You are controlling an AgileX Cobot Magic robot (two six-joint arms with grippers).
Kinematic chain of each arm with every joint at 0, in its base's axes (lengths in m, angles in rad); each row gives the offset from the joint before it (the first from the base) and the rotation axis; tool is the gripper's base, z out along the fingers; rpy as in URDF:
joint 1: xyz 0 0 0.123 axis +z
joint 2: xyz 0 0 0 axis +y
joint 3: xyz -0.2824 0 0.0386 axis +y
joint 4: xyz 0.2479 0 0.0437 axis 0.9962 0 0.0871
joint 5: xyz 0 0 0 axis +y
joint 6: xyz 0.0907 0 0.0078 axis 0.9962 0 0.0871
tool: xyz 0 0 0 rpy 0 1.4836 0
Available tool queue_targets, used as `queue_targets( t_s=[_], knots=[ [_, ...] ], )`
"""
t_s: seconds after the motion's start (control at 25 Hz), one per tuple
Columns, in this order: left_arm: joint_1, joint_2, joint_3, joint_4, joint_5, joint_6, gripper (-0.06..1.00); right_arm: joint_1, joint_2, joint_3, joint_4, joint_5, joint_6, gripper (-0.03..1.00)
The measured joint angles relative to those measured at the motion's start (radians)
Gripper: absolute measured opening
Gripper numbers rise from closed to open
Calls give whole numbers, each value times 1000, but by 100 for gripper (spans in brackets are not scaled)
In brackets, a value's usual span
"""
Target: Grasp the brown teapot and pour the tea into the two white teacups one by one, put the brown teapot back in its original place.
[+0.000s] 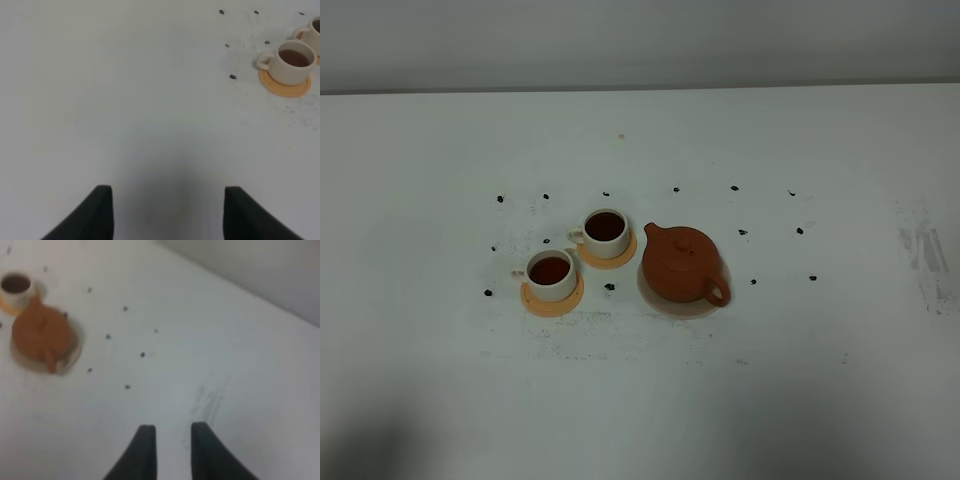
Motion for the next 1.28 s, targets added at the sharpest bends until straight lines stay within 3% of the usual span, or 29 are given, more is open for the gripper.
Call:
queue_targets(
  t_s=[0.32, 0.44, 0.56, 0.8, 1.28],
  knots=[
    [0, 0, 0, 0, 0, 0, 51, -243, -196, 13, 45, 44, 0, 18],
    [0, 0, 0, 0, 0, 0, 51, -315, -300, 103, 155, 17, 0, 18],
    [0, 0, 0, 0, 0, 0, 51, -361, -401, 242, 247, -71, 0, 18],
    [0, 0, 0, 0, 0, 0, 51, -378, -556, 449, 243, -82, 1, 18],
    [0, 0, 0, 0, 0, 0, 51, -381, -652, 628, 209, -92, 19, 18]
  ],
)
